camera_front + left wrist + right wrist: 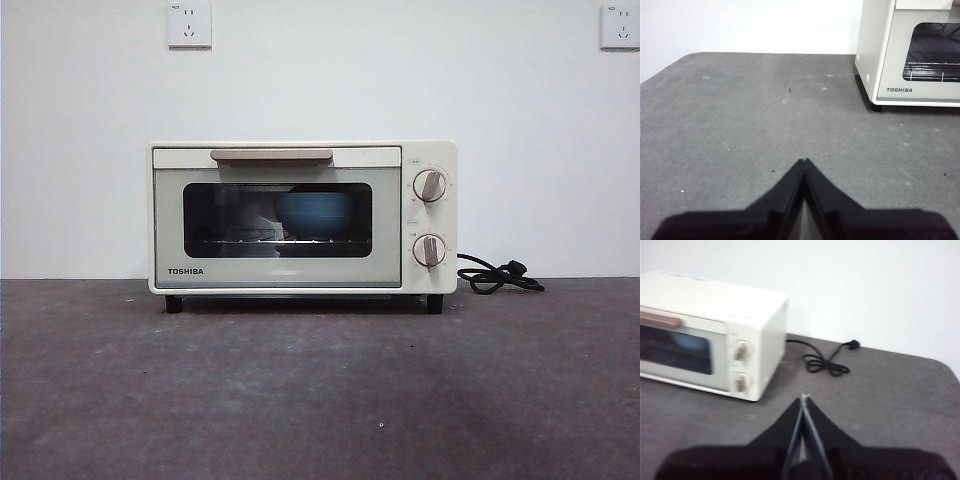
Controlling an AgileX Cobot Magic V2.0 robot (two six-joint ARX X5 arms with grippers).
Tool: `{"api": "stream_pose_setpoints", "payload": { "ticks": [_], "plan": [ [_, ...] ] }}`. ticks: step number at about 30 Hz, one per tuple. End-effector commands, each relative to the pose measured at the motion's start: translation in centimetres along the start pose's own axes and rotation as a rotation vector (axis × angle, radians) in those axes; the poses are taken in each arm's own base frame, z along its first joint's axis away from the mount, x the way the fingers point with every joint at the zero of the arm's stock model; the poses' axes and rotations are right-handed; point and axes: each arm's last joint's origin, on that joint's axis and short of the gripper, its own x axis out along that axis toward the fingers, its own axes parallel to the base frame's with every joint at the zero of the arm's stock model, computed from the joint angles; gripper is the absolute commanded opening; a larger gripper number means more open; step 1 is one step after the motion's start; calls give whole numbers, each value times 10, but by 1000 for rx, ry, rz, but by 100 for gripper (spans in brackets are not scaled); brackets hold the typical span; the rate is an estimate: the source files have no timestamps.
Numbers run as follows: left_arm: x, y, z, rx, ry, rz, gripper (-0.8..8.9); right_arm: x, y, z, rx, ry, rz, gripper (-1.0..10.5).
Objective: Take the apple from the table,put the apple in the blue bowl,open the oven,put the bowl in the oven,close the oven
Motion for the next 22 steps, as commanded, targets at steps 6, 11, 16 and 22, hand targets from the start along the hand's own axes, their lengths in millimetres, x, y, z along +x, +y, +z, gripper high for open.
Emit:
{"api": "stream_pose_setpoints", "payload": {
  "ticks": [6, 11, 16, 22],
  "plan": [
    [1, 0, -3, 4, 2, -1, -3, 26, 12, -95, -3, -1, -57, 1],
    [1, 0, -3, 4, 2, -1, -3, 27, 14, -126, 5, -11, -86, 1],
    [1, 0, -3, 4, 2, -1, -3, 27, 13, -141, 13, -11, -126, 1],
    [1, 0, -3, 4, 2, -1, -3, 23, 15, -151, 21, 50, -120, 1]
  ]
}}
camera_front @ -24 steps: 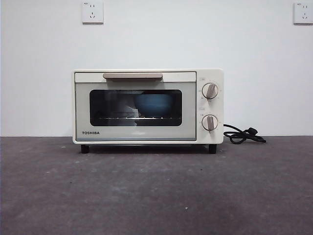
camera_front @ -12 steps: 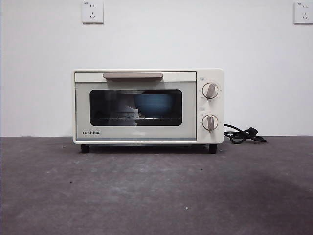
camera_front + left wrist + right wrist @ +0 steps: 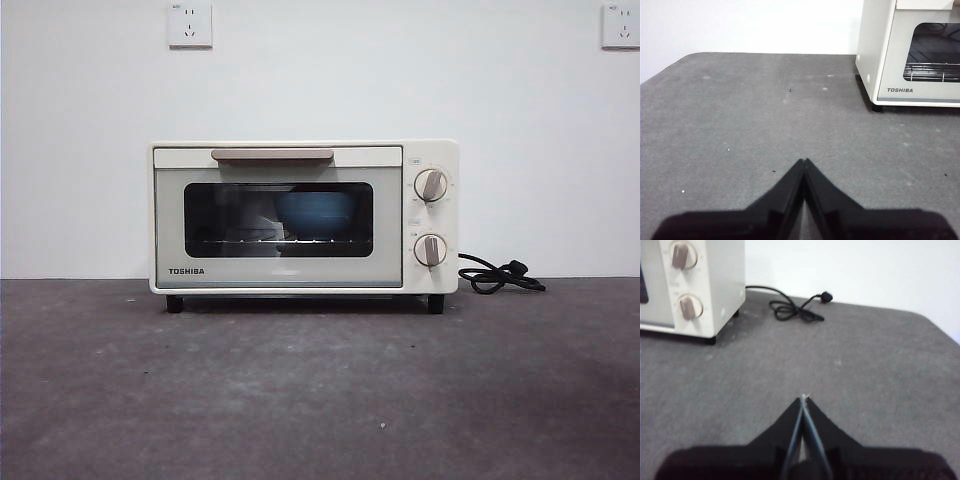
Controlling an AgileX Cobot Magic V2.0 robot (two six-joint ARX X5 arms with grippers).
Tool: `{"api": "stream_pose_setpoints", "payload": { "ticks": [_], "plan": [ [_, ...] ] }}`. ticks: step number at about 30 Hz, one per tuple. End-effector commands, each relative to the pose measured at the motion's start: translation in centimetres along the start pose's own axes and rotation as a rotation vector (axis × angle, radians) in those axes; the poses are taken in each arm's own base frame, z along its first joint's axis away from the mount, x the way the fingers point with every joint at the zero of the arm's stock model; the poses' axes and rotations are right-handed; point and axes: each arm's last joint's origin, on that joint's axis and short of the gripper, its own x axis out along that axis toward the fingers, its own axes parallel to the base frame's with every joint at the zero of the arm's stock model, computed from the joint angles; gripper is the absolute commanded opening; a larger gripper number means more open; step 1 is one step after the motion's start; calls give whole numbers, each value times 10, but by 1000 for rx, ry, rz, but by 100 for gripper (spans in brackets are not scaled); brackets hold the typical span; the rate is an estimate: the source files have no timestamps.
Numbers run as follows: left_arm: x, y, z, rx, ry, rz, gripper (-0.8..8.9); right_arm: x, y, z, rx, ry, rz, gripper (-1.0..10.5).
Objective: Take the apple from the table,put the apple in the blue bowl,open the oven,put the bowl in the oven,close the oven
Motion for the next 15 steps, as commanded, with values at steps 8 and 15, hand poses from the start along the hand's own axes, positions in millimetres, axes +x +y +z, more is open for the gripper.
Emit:
{"api": "stream_pose_setpoints", "payload": {
  "ticks": [8, 15],
  "plan": [
    [1, 0, -3, 4, 8, -1, -3, 0, 1, -6, 60, 37, 10, 1],
    [1, 0, -3, 5, 10, -1, -3, 0, 1, -6, 66, 31, 6, 1]
  ]
}}
